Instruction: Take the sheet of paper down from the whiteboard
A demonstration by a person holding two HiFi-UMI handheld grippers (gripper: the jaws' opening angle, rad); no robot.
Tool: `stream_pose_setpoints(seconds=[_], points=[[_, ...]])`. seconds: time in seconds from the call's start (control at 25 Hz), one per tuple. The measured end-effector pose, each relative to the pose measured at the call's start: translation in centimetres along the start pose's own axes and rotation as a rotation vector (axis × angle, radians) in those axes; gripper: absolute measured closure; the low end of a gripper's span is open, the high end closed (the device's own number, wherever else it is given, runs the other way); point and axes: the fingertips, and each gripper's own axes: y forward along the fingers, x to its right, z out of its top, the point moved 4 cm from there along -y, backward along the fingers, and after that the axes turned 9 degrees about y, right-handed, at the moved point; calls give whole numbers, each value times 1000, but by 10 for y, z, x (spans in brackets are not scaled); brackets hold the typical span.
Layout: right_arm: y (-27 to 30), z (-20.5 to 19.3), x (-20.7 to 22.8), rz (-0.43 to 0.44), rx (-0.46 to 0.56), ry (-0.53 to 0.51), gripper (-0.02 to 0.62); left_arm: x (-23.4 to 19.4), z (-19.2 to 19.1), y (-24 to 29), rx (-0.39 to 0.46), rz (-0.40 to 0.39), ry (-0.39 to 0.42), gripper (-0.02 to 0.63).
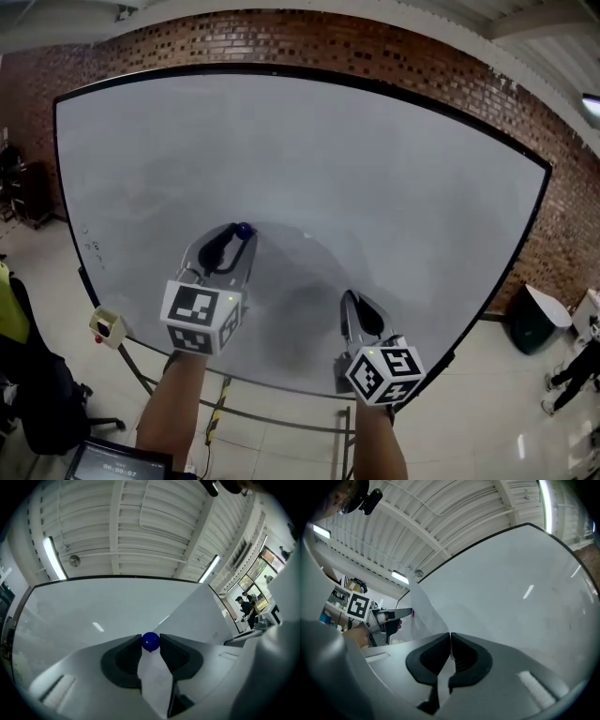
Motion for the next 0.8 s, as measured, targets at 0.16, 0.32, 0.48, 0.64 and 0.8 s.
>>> stream_pose_setpoints(seconds=[0.16,0.32,0.48,0.64,0.8], points=[[-9,-23,3,-59,-18,-12,581,1,-43,-32,-67,3,-41,483],[-32,-40,-10,-125,-38,-66,581,2,-73,-76,-119,10,-73,483],[-69,-57,-41,-191,-43,-117,581,8,-94,-128,-133,-30,-113,483],[-98,-78,-88,-222,-57,-130,581,8,-104,-186,-143,-66,-132,483],[-123,-101,-128,-239,-87,-130,581,9,-114,-236,-169,-79,-138,483]])
